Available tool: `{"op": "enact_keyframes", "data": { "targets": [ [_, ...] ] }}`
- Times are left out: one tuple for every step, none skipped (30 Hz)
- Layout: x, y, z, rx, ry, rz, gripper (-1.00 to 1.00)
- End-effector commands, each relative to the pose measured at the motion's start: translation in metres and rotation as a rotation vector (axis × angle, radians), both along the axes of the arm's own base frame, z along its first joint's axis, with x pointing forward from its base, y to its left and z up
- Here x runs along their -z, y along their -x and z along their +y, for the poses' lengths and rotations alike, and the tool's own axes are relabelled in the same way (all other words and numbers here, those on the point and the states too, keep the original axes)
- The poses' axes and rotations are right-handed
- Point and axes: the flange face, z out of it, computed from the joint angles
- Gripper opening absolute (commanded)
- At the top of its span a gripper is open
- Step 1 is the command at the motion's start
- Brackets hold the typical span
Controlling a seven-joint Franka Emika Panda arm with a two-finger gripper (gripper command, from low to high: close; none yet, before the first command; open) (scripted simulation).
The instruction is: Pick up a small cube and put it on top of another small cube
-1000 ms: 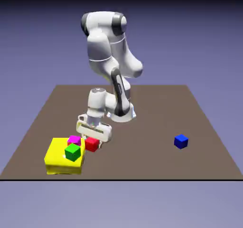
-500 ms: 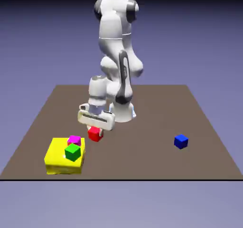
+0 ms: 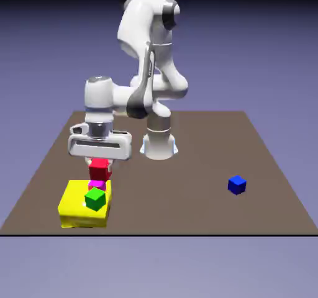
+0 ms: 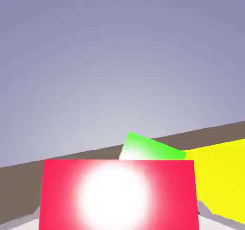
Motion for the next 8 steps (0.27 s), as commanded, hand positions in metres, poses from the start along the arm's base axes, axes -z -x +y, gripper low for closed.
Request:
{"op": "enact_keyframes", "data": {
  "targets": [
    [0.013,-0.006,0.007,-0.016,0.000,-0.001,-1.00],
    [0.026,-0.009,0.006,-0.016,0.000,-0.001,-1.00],
    [0.040,-0.011,0.006,-0.015,0.000,0.000,-1.00],
    [0.054,-0.012,0.005,-0.014,0.001,0.001,-1.00],
    [0.056,-0.012,0.005,-0.013,0.001,0.001,-1.00],
    [0.056,-0.012,0.005,-0.013,0.001,0.001,1.00],
    [0.056,-0.012,0.005,-0.013,0.001,0.001,1.00],
    [0.042,-0.011,0.005,-0.015,0.000,0.000,1.00]
  ]
}}
